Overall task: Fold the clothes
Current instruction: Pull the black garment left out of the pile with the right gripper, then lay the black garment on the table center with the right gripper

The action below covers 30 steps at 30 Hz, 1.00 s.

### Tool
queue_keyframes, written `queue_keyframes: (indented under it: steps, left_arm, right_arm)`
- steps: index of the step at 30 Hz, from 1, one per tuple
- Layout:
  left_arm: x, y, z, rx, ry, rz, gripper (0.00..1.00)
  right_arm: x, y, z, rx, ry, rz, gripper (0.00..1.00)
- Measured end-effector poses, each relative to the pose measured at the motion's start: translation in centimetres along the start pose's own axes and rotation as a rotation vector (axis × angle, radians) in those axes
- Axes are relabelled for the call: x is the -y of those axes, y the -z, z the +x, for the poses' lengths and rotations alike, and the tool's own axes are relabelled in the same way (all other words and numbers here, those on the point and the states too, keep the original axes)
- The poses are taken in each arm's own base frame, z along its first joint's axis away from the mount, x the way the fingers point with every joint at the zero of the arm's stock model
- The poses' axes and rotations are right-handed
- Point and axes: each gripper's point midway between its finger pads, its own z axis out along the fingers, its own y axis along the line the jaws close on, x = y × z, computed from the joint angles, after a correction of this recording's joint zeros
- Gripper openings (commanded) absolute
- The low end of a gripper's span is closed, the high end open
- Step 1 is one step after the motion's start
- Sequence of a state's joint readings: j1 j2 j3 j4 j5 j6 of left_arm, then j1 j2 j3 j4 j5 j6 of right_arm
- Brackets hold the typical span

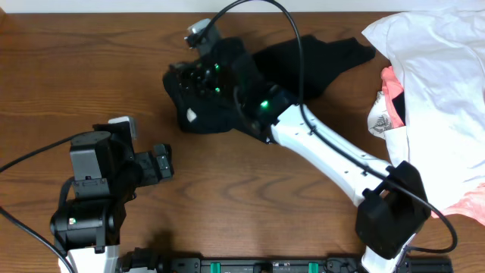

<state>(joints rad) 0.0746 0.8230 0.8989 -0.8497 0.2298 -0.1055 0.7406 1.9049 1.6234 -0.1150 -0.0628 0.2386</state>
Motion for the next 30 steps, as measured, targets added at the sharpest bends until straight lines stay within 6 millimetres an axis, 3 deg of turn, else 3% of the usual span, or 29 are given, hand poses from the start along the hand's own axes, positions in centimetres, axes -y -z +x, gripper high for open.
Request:
queue_keyframes:
  steps: [5,10,13,19,25,30]
  left_arm:
    - [0.0,0.0,0.0,0.001,0.000,0.000,0.98]
    - [0.0,0.0,0.0,0.001,0.000,0.000,0.98]
    - [0.0,0.0,0.0,0.001,0.000,0.000,0.98]
    - [0.0,0.0,0.0,0.001,0.000,0.000,0.98]
    - [0.0,0.0,0.0,0.001,0.000,0.000,0.98]
    - [0.0,0.0,0.0,0.001,0.000,0.000,0.98]
  right_arm:
    - [7.2,1.5,5.0,-0.240,-0.050,0.158,0.99]
    - [14.8,5.4,10.0,-0.475,-0.106,0.353,0.95]
    - [17.3,7.3,11.6,-0.562,-0.109,0.406,0.91]
    - [18.3,8.7,15.7,-0.704,-0.097,0.412,0.91]
    - [17.5,8.6,22.6,-0.875,-0.109,0.369,0.94]
    - [16.6,8.6,25.1,-0.931,-0.105,0.344,0.94]
